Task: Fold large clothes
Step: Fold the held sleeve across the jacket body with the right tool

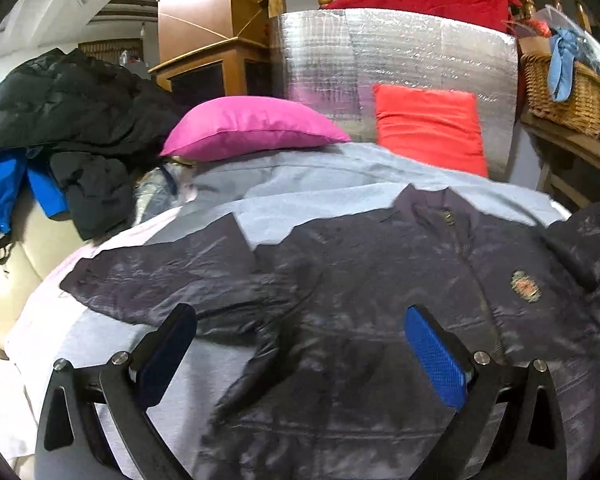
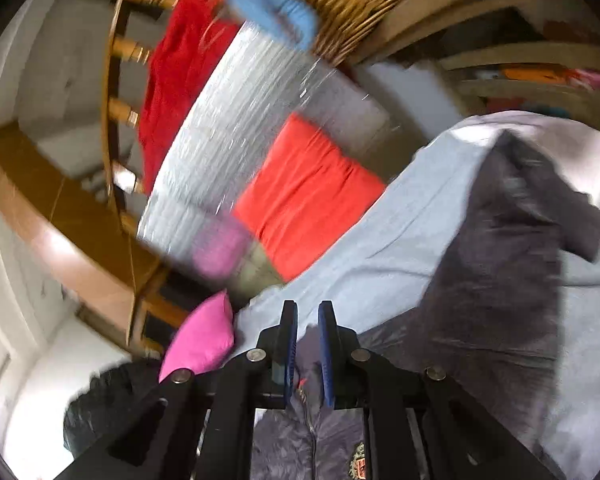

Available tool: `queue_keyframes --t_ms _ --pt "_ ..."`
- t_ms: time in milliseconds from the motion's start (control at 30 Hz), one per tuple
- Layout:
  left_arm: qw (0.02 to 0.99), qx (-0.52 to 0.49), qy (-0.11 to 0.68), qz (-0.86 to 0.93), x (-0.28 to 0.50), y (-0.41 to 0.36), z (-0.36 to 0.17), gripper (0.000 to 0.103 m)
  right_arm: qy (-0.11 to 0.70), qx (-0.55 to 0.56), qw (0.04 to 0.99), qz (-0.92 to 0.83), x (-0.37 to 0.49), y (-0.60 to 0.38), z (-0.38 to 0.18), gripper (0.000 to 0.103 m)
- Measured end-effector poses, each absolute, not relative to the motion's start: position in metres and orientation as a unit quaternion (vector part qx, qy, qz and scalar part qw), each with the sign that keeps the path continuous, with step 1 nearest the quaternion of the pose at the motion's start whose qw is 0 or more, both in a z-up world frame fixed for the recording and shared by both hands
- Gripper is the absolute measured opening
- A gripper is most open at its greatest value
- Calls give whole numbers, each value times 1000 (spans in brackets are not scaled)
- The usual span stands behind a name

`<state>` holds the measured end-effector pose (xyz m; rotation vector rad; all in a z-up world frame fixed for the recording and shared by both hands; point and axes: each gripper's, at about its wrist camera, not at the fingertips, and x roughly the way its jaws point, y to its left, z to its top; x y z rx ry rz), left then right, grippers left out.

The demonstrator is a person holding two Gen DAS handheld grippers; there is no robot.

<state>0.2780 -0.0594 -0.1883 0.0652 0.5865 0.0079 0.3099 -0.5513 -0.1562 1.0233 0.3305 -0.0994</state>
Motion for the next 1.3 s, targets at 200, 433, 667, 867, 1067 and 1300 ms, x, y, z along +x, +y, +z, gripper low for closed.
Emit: queue_keyframes --t_ms 200,433,667,867,1067,1300 --pt "941 -11 338 -14 298 -57 -198 103 142 528 827 -127 266 -647 -188 103" --pt "941 19 338 -26 310 -93 -202 103 189 565 799 -81 319 -704 -220 103" --pt "933 55 354 -21 314 -109 -214 103 308 481 806 -158 382 -694 -250 86" --pt "937 42 345 -25 306 -104 -205 103 286 415 846 -173 357 -656 -222 40" --pt "949 30 312 -23 287 -87 -182 103 236 361 900 -66 334 -563 -148 39" --pt "956 30 291 7 274 -53 -174 103 289 359 885 59 336 -417 -147 58"
